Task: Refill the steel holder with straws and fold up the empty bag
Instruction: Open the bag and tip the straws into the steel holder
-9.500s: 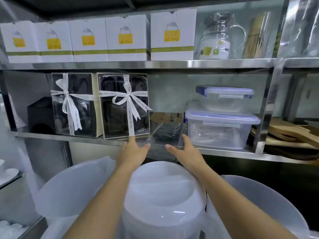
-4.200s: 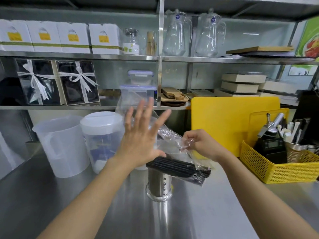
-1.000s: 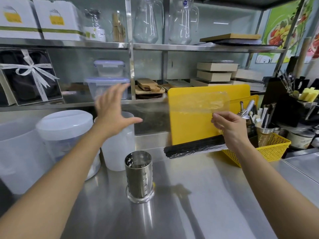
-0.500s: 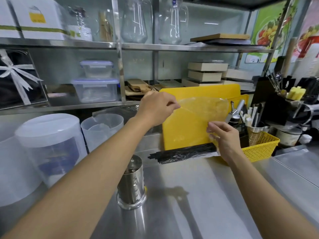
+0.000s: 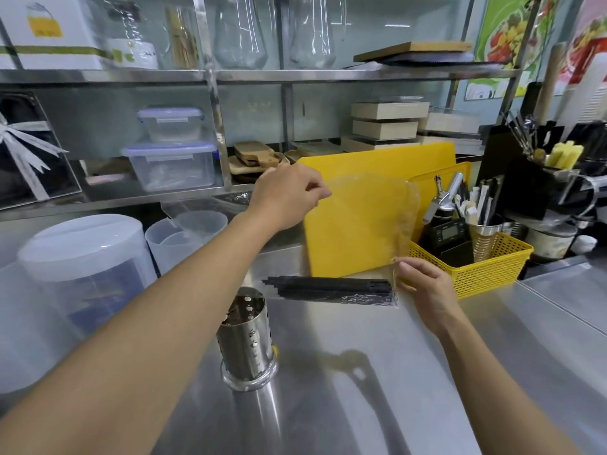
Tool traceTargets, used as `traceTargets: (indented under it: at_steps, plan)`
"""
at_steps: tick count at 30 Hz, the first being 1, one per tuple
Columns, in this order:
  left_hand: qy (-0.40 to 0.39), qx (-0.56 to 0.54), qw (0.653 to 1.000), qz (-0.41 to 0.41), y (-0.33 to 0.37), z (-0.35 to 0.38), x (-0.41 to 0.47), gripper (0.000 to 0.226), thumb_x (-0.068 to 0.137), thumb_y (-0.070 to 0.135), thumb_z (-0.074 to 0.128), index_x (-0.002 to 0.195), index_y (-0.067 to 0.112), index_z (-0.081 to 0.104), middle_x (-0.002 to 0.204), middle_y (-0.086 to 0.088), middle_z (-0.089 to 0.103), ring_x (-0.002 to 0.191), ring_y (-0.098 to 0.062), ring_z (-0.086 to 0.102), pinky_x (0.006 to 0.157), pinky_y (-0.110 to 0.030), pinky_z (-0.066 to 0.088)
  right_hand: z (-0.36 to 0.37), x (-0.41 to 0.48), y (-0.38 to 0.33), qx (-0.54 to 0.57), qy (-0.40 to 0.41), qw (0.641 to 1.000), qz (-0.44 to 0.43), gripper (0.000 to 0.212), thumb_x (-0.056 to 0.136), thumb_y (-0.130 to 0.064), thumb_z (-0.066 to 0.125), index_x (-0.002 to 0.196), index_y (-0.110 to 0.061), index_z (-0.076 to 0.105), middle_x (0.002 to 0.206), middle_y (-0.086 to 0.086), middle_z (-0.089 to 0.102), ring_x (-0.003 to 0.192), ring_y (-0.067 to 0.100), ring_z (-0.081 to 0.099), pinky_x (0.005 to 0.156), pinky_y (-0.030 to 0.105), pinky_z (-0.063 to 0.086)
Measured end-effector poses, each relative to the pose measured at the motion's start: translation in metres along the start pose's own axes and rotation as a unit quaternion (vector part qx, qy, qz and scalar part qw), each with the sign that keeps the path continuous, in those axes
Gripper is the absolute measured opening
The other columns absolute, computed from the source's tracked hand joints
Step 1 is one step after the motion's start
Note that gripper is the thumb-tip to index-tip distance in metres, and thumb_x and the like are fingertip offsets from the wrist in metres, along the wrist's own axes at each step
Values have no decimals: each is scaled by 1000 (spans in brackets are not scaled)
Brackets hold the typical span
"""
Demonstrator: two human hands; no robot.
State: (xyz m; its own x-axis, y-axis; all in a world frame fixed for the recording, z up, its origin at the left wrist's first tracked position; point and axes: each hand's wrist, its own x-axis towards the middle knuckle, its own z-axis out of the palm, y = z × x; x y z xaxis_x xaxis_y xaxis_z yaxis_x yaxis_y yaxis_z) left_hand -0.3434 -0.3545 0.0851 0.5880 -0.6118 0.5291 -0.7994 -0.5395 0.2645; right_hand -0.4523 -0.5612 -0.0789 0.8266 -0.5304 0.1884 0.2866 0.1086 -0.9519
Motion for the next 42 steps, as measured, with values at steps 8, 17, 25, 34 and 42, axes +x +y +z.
traceTargets:
  at_steps: [8, 17, 25, 34, 42]
  plan:
    - [-19, 9, 1000, -4, -1, -6, -2, 28, 89, 38, 53, 87, 16, 70, 90, 0, 69, 83, -17, 58, 74, -33, 44, 4, 4, 0, 8, 29, 998, -47, 50, 43, -54, 84, 74, -16, 73, 75, 2, 67, 67, 11, 57, 68, 28, 42]
    - [-23, -3, 1000, -15, -12, -15, -10, 28, 87, 37, 54, 84, 14, 70, 86, -2, 68, 84, -20, 59, 81, -42, 49, 13, 9, -7, -8, 33, 997, -71, 5, 82, -13, 64, 81, -9, 67, 78, 3, 68, 76, 10, 62, 71, 27, 46]
    - [-6, -48, 998, -42, -37, -32, -23, 20, 87, 34, 56, 83, 19, 69, 82, -2, 68, 82, -19, 61, 83, -47, 50, 35, 23, -30, -58, 9, 994, -94, 4, 82, -13, 65, 80, -12, 67, 81, 4, 68, 83, 16, 61, 75, 31, 46]
    - [79, -176, 971, -140, -105, -54, -58, 10, 85, 22, 61, 77, 21, 68, 70, 4, 67, 65, -5, 63, 66, -23, 47, 109, 49, -68, -133, -72, 977, -151, 11, 81, -12, 66, 72, -19, 66, 67, -10, 69, 70, 7, 60, 66, 19, 47]
    - [114, -241, 943, -200, -152, -49, -95, 15, 85, 19, 61, 72, 22, 67, 64, 6, 70, 63, -6, 65, 77, -32, 52, 165, 60, -91, -219, -147, 948, -175, 10, 82, -12, 66, 72, -16, 65, 71, 1, 63, 60, -2, 55, 59, 11, 43]
